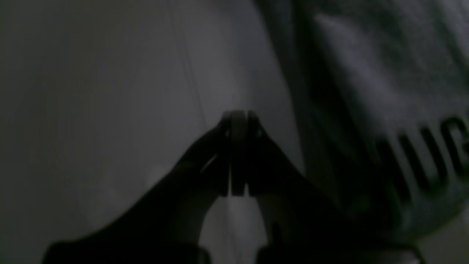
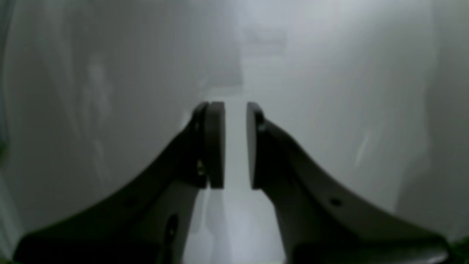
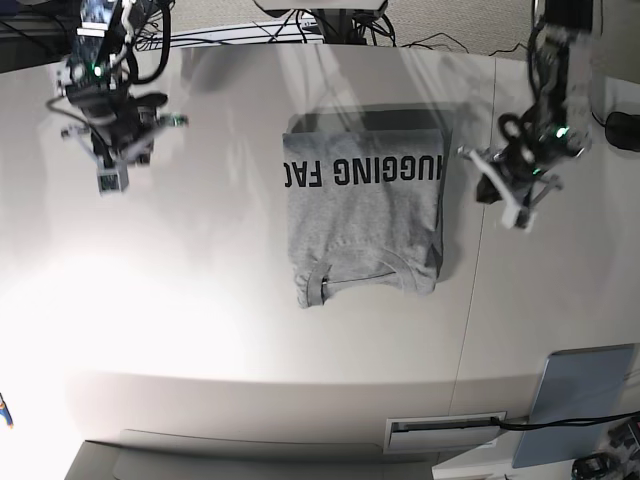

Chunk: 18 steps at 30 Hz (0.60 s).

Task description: Fold the T-shirt properly

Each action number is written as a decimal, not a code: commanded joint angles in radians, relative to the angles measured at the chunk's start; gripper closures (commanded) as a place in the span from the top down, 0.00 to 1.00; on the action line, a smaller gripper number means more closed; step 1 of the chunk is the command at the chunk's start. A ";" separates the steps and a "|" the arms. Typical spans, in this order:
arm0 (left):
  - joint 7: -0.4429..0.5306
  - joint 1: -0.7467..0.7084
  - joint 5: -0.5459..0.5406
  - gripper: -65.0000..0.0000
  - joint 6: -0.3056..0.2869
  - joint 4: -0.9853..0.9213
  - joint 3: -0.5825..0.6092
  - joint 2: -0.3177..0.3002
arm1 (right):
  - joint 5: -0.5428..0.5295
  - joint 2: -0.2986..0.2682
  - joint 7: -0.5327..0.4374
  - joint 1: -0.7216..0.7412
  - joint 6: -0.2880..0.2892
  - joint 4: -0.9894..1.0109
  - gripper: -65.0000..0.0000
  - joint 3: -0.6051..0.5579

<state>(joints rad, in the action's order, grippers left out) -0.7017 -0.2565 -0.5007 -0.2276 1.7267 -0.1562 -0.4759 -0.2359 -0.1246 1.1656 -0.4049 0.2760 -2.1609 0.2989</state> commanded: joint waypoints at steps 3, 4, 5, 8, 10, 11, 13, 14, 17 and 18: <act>0.021 -0.114 -0.061 0.00 -0.055 0.082 -0.123 -0.014 | -0.019 -0.008 -0.002 -0.071 -0.003 -0.056 0.16 0.032; 0.021 -0.152 -0.082 0.00 -0.069 0.095 -0.164 -0.014 | -0.018 -0.008 0.005 -0.096 -0.003 -0.065 0.16 0.037; 0.021 -0.191 -0.105 0.00 -0.085 0.101 -0.205 -0.014 | -0.018 -0.008 0.013 -0.121 -0.004 -0.071 0.16 0.037; 0.021 -0.301 -0.156 0.00 -0.143 0.103 -0.315 -0.014 | -0.018 -0.005 0.036 -0.197 -0.005 -0.074 0.16 0.037; 0.021 -0.374 -0.167 0.00 -0.173 0.103 -0.366 -0.008 | -0.018 -0.005 0.040 -0.254 -0.005 -0.074 0.16 0.037; 0.021 -0.410 -0.166 0.00 -0.188 0.103 -0.383 -0.003 | -0.018 -0.005 0.040 -0.282 -0.005 -0.074 0.16 0.037; 0.021 -0.482 -0.165 0.00 -0.222 0.103 -0.406 0.013 | -0.018 -0.005 0.039 -0.340 -0.006 -0.074 0.16 0.037; 0.021 -0.516 -0.165 0.00 -0.239 0.101 -0.410 0.025 | -0.018 -0.005 0.039 -0.370 -0.006 -0.074 0.16 0.037; 0.021 -0.598 -0.127 0.00 -0.311 0.075 -0.409 0.071 | -0.018 -0.005 0.035 -0.453 -0.006 -0.071 0.16 0.037; 0.021 -0.617 -0.109 0.00 -0.338 0.057 -0.409 0.089 | -0.018 -0.005 0.031 -0.478 -0.005 -0.066 0.16 0.037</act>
<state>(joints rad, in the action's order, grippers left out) -0.6914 -0.8612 -0.5999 -0.5652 1.7741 -0.5575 -0.3763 -0.2581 -0.1226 1.2068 -0.8749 0.2729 -2.2139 0.3309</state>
